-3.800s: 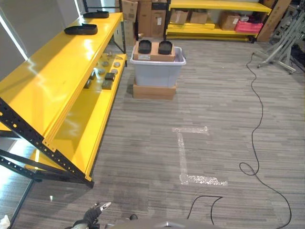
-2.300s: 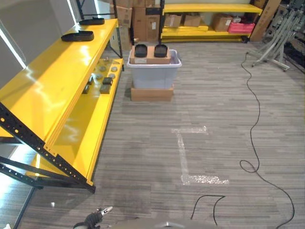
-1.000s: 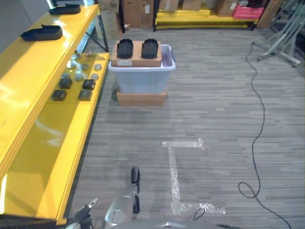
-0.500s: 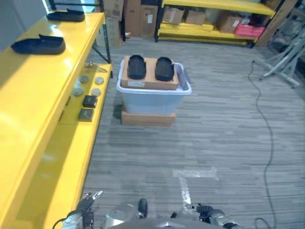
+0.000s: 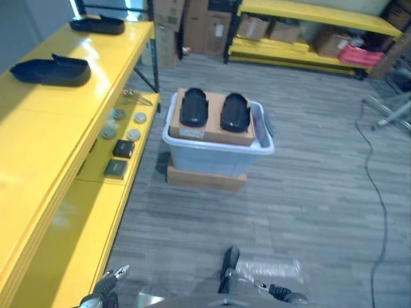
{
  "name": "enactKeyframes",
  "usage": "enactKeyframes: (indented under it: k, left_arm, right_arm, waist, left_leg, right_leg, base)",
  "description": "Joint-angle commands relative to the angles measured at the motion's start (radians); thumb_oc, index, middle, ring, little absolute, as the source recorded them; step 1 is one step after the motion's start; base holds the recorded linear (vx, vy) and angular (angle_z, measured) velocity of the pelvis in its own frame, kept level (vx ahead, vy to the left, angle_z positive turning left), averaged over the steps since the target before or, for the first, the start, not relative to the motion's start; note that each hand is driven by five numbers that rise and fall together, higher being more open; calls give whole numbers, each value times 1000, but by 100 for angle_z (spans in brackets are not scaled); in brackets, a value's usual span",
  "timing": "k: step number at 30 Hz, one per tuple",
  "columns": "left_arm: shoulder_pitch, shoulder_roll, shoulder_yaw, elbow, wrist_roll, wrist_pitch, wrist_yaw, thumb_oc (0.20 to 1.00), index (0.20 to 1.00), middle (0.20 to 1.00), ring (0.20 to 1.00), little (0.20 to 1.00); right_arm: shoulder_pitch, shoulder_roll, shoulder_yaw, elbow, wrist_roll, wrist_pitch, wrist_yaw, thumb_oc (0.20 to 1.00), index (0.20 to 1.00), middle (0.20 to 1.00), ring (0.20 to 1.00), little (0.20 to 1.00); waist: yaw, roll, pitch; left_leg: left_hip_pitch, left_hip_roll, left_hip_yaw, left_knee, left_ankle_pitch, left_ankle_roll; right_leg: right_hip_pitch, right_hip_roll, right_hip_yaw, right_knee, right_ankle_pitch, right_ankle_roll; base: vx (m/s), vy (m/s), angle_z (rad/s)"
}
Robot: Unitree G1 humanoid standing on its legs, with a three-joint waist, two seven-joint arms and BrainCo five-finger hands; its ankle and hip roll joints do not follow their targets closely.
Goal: Move parts from the plastic box to the shelf.
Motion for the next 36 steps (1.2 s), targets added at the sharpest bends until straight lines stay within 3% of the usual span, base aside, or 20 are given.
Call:
enactKeyframes:
  k: [1,2,3,5,7,9,10,12,14,16,17,20,29,31,34,36]
  left_arm:
    - [7,17,-5,8,3,-45,-18,1000,1000,1000,1000,1000]
    - [9,12,-4,10,4,-50,-20,1000,1000,1000,1000,1000]
    - [10,0,-1,12,-10,-53,-22,1000,1000,1000,1000,1000]
    - [4,-13,6,16,-23,-51,-24,1000,1000,1000,1000,1000]
    - [-5,-24,9,12,-21,-46,-26,1000,1000,1000,1000,1000]
    - [-13,-26,9,4,-34,-38,-21,1000,1000,1000,1000,1000]
    - [-18,-27,10,0,-45,-35,-19,1000,1000,1000,1000,1000]
    - [-35,-20,10,0,-56,-32,-16,1000,1000,1000,1000,1000]
    - [-37,-17,10,4,-47,-33,-15,1000,1000,1000,1000,1000]
    - [-41,-20,6,9,-42,-34,-8,1000,1000,1000,1000,1000]
    - [-42,-19,13,7,-47,-21,-3,1000,1000,1000,1000,1000]
    - [-52,-19,13,6,-45,-13,7,1000,1000,1000,1000,1000]
    - [-29,-24,-8,-31,-7,-28,5,1000,1000,1000,1000,1000]
    - [-23,-19,-22,-41,13,-28,7,1000,1000,1000,1000,1000]
    - [3,0,-48,-59,6,-46,-2,1000,1000,1000,1000,1000]
    - [9,3,-61,-65,-13,-54,0,1000,1000,1000,1000,1000]
  right_arm:
    - [-5,-50,18,7,30,6,-32,1000,1000,1000,1000,1000]
    - [-13,-57,25,2,47,16,-31,1000,1000,1000,1000,1000]
    - [-28,-77,31,-6,47,37,-27,1000,1000,1000,1000,1000]
    - [-35,-98,42,-9,35,61,-33,1000,1000,1000,1000,1000]
    - [-32,-116,45,-9,45,74,-43,1000,1000,1000,1000,1000]
    - [-29,-127,39,-7,47,79,-47,1000,1000,1000,1000,1000]
    - [-25,-133,36,-6,49,82,-46,1000,1000,1000,1000,1000]
    - [-17,-125,26,11,51,78,-41,1000,1000,1000,1000,1000]
    - [-12,-117,25,17,47,77,-45,1000,1000,1000,1000,1000]
    - [-6,-105,24,30,31,68,-56,1000,1000,1000,1000,1000]
    - [-1,-97,28,25,29,65,-65,1000,1000,1000,1000,1000]
    - [0,-89,40,1,20,70,-71,1000,1000,1000,1000,1000]
    - [23,-68,69,-27,34,29,-70,1000,1000,1000,1000,1000]
    - [18,-65,70,-44,62,6,-73,1000,1000,1000,1000,1000]
    - [9,-52,81,-114,75,0,-82,1000,1000,1000,1000,1000]
    - [5,-52,88,-139,74,3,-86,1000,1000,1000,1000,1000]
  waist:
    - [25,-42,-44]
    - [27,-44,-48]
    - [27,-44,-52]
    - [31,-43,-52]
    - [34,-35,-42]
    - [35,-29,-34]
    - [36,-25,-27]
    - [38,-20,-8]
    - [40,-19,-3]
    - [48,-11,2]
    - [43,-4,0]
    - [40,-2,-9]
    - [43,11,-24]
    - [42,21,-23]
    - [23,47,6]
    - [15,52,15]
  left_leg:
    - [-100,40,84,53,11,49]
    - [-102,60,87,83,41,38]
    - [-134,105,96,185,116,17]
    - [-221,139,84,345,208,-2]
    - [-306,144,67,479,233,-12]
    - [-346,120,57,514,234,-14]
    - [-358,86,62,498,216,-11]
    - [-340,10,97,319,177,-3]
    - [-316,-5,113,195,190,-2]
    - [-315,-19,130,7,246,-10]
    - [-332,-5,159,-35,261,-21]
    - [-319,-13,156,-90,263,2]
    - [-245,-41,125,-167,257,23]
    - [-247,-44,125,-165,253,41]
    - [-242,-56,113,-139,226,102]
    - [-243,-59,113,-133,220,114]
  right_leg:
    - [22,-61,6,3,-65,90]
    - [29,-52,1,13,-72,78]
    - [51,-22,-8,13,-93,46]
    - [82,13,-18,-9,-115,5]
    - [109,40,-26,-39,-129,-22]
    - [118,51,-27,-55,-133,-29]
    - [122,58,-27,-66,-136,-27]
    - [133,66,-49,-81,-134,-10]
    - [148,66,-60,-86,-129,-2]
    - [192,70,-67,-94,-125,7]
    - [220,72,-59,-95,-138,15]
    - [210,65,-69,-78,-154,10]
    - [191,66,-54,-32,-177,17]
    - [157,65,-48,58,-211,15]
    - [-23,19,9,402,-199,44]
    - [-61,9,31,435,-183,47]
  base:
    - [395,-258,48]
    - [403,-301,29]
    - [398,-326,12]
    - [321,-317,-6]
    - [198,-211,5]
    - [138,-95,17]
    - [188,-40,0]
    - [211,4,5]
    - [139,45,9]
    - [190,134,29]
    - [161,175,27]
    - [72,119,-7]
    - [87,113,-6]
    - [27,115,-15]
    - [-13,97,-20]
    - [-13,-25,-11]
